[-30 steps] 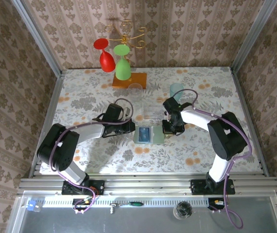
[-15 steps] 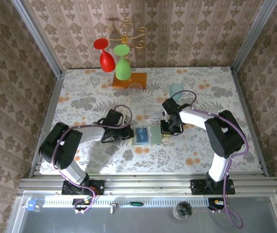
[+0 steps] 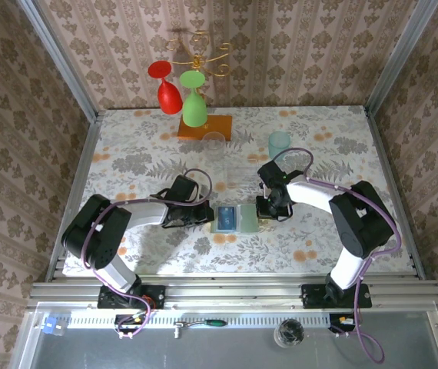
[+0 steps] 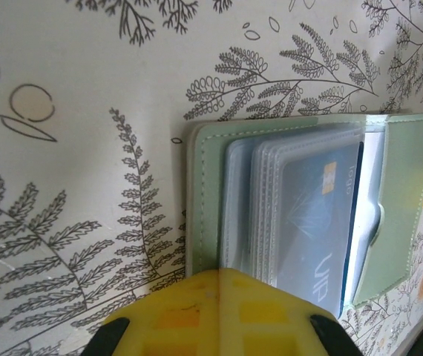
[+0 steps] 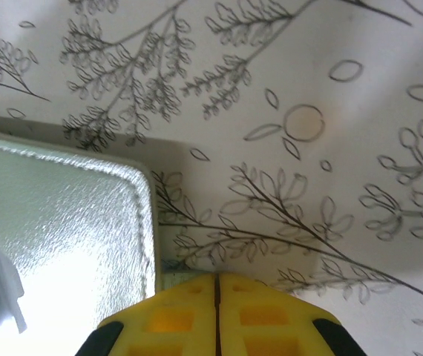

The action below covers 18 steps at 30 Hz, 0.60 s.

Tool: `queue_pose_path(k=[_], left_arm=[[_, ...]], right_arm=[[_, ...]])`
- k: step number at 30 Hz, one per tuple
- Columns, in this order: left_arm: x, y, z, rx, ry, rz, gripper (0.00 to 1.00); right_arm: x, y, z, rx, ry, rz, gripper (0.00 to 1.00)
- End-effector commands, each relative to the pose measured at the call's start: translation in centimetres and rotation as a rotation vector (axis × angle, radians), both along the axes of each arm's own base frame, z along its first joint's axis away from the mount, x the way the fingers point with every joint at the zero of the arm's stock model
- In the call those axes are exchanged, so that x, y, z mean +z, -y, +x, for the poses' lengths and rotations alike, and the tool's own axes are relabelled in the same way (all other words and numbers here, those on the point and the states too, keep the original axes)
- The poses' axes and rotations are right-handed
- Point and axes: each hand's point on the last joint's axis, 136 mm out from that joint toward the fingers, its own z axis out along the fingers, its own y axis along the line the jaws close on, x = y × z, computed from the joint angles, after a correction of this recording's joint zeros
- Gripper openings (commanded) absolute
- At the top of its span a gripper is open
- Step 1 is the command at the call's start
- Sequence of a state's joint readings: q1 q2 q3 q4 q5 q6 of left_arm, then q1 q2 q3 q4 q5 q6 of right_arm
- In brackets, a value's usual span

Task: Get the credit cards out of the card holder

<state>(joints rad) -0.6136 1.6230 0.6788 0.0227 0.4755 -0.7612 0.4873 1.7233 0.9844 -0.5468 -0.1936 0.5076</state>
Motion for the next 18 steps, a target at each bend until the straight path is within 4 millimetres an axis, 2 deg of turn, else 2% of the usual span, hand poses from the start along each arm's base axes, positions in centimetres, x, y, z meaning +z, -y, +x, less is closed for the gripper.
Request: queue_pose_path(k=[1, 7, 16, 18], left_arm=[[-2.3, -1.4, -2.5, -0.003, -0.122, 0.095, 0.0], [-3.0, -1.3, -2.8, -0.012, -0.154, 0.105, 0.0], [-3.6, -1.9, -3.9, -0.024, -0.197, 0.14, 0.0], [-3.7, -2.1, -4.1, -0.027, -0.204, 0.146, 0.0]], right_arm=[[0.0, 2.2, -1.0, -0.012, -0.006, -0.11, 0.0], [-0.2, 3.2, -0.8, -0.002, 0.006, -0.164, 0.0], [-0.3, 3.4, -0.8, 0.0, 0.011, -0.175, 0.0], [-0.3, 3.6, -0.9, -0.002, 0.012, -0.19, 0.04]])
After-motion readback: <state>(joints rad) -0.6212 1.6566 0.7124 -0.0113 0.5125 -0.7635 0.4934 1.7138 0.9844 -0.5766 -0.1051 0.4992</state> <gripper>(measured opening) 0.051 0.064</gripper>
